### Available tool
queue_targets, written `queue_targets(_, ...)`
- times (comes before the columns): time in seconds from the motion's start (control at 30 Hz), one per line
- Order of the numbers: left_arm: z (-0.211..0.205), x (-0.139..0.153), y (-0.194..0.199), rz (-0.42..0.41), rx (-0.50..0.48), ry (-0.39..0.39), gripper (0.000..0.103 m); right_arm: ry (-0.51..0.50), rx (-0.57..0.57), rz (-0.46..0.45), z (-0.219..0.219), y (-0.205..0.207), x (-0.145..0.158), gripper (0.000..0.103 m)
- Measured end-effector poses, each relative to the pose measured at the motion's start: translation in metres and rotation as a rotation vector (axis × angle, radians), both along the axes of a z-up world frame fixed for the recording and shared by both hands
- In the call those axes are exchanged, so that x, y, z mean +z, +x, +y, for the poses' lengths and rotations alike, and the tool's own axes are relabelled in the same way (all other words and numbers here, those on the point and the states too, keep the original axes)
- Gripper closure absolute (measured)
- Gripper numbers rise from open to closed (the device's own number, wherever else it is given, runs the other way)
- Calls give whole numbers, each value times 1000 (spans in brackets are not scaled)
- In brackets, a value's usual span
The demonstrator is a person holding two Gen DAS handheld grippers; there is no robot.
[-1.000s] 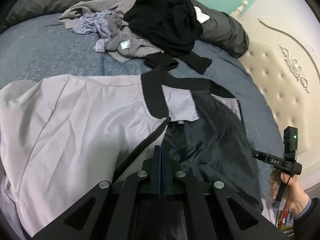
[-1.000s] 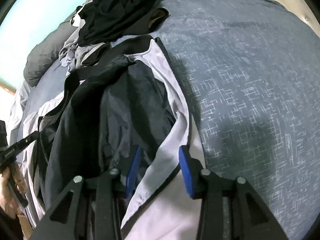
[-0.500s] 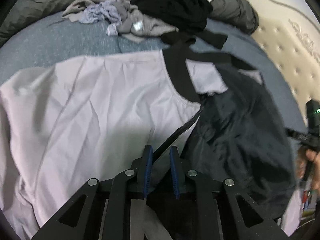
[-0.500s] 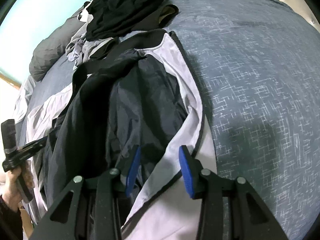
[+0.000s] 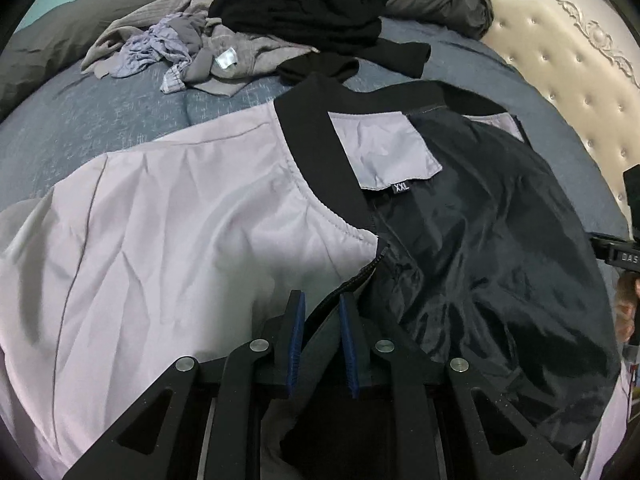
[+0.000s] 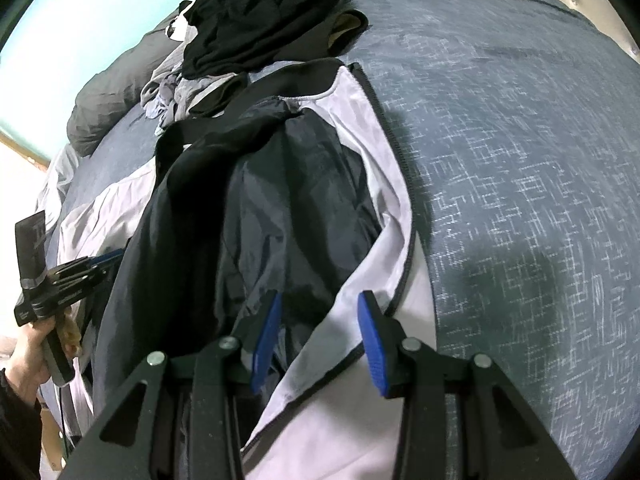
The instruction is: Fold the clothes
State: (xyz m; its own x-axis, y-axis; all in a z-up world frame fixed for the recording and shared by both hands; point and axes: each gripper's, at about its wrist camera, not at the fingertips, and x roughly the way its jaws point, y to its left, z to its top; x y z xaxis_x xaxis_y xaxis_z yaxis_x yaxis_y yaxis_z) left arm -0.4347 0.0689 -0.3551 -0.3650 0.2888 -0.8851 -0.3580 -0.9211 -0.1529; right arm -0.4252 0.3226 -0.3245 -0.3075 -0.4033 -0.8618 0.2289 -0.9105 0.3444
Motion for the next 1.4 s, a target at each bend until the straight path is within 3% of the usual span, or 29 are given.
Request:
queue_targets(0.07, 2, -3, 1, 3, -9, -20, 88, 14, 12, 4, -1, 1, 0, 63)
queue_targets(0.13, 3, -4, 4, 10, -27, -45, 100, 13, 15, 5, -2, 1, -1, 63)
queue_targets(0.2, -1, 0, 5, 18, -26, -25, 100, 13, 20, 8, -4, 2, -2, 69)
queue_targets(0.37, -15, 18, 9, 53, -10, 30, 100, 17, 27, 40, -5, 2, 0, 95)
queue_targets(0.63, -41, 68, 10, 102, 60, 188, 100, -5, 20, 80, 3, 5, 15, 101)
queue_targets(0.93, -1, 104, -26, 129, 95, 356, 103, -30, -30, 35, 12, 9, 15, 101)
queue_targets(1.03, 8, 90, -35, 83, 119, 331, 103, -31, -66, 3, 16, 10, 10, 99)
queue_targets(1.1, 8, 81, -35, 56, 138, 322, 103, -31, -89, -19, 19, 11, 7, 91)
queue_targets(1.17, -3, 83, -25, 59, 143, 320, 103, -31, -113, -41, 22, 12, 3, 72)
queue_targets(1.23, -15, 86, -14, 64, 147, 319, 103, -32, -136, -62, 25, 12, 0, 67)
queue_targets(1.4, -54, 100, 23, 82, 142, 310, 103, -53, -178, -102, 32, 17, -7, 66)
